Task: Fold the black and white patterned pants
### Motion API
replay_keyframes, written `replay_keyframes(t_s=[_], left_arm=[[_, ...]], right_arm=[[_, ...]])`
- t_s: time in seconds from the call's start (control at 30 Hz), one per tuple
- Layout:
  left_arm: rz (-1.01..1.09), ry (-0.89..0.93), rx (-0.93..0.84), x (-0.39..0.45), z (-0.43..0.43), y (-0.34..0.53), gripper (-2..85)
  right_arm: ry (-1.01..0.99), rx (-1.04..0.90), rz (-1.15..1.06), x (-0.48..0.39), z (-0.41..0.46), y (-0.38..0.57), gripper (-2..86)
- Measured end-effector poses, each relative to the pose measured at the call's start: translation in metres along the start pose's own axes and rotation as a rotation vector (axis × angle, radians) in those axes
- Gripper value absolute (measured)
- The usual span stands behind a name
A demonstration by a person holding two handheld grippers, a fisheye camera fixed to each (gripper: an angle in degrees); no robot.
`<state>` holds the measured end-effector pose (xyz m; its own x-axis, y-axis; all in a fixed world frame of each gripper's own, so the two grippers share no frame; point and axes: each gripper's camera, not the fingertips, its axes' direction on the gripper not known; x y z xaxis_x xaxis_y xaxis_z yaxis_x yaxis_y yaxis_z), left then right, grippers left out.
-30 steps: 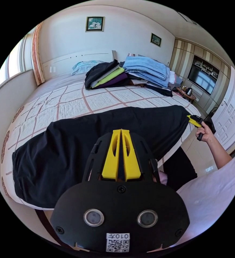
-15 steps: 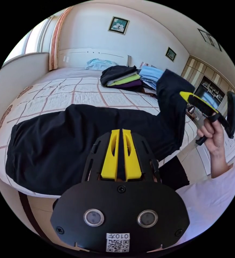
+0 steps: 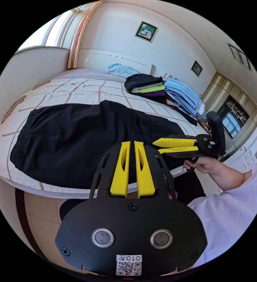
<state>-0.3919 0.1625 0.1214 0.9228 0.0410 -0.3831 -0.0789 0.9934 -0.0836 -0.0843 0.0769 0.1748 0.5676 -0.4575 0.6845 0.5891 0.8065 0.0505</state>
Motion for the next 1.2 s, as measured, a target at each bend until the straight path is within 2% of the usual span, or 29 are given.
replay_keyframes(t_s=[0.07,0.17,0.3,0.37,0.43,0.53,0.57,0.63,0.67,0.77,0.83,0.93,1.03,1.2], left_arm=[[0.036,0.032,0.006,0.008,0.001,-0.007,0.7],[0.102,0.047,-0.022,0.026,0.022,-0.016,1.0],[0.124,-0.050,-0.120,0.034,0.064,-0.022,1.7],[0.087,-0.101,-0.180,0.025,0.076,-0.018,2.0],[0.026,-0.048,-0.151,0.008,0.075,-0.012,2.4],[-0.030,0.008,-0.126,-0.013,0.053,-0.009,3.5],[-0.040,-0.029,-0.079,-0.021,0.027,-0.005,4.2],[-0.103,-0.124,-0.026,-0.043,-0.020,0.006,5.2],[-0.174,-0.208,-0.008,-0.065,-0.050,0.017,5.9],[-0.406,-0.384,0.032,-0.139,-0.114,0.054,7.8],[-0.546,-0.434,0.067,-0.185,-0.141,0.079,9.0],[-0.720,-0.364,0.088,-0.249,-0.159,0.113,10.6],[-0.801,-0.275,0.122,-0.286,-0.161,0.133,12.0],[-0.850,-0.118,0.187,-0.322,-0.157,0.151,13.8]], right_arm=[[0.005,0.064,0.052,0.009,-0.015,0.000,8.1],[0.116,0.023,0.142,0.036,-0.012,-0.005,8.1],[0.202,-0.013,0.155,0.051,0.003,-0.031,8.0],[0.236,-0.061,0.129,0.053,0.022,-0.046,8.1],[0.216,-0.236,0.116,0.067,0.074,-0.059,8.5],[0.198,-0.220,0.129,0.067,0.069,-0.077,8.6],[0.212,-0.200,0.127,0.064,0.062,-0.082,8.6],[0.238,-0.025,0.080,0.046,0.033,-0.109,8.2],[0.234,-0.016,0.047,0.042,0.031,-0.121,8.1],[0.175,-0.017,-0.158,0.014,0.052,-0.199,9.5],[0.057,-0.015,-0.322,-0.016,0.085,-0.270,10.9],[-0.114,-0.126,-0.518,-0.049,0.144,-0.360,12.2],[-0.292,-0.252,-0.522,-0.056,0.207,-0.447,13.1],[-0.295,-0.446,-0.500,-0.055,0.299,-0.534,13.3]])
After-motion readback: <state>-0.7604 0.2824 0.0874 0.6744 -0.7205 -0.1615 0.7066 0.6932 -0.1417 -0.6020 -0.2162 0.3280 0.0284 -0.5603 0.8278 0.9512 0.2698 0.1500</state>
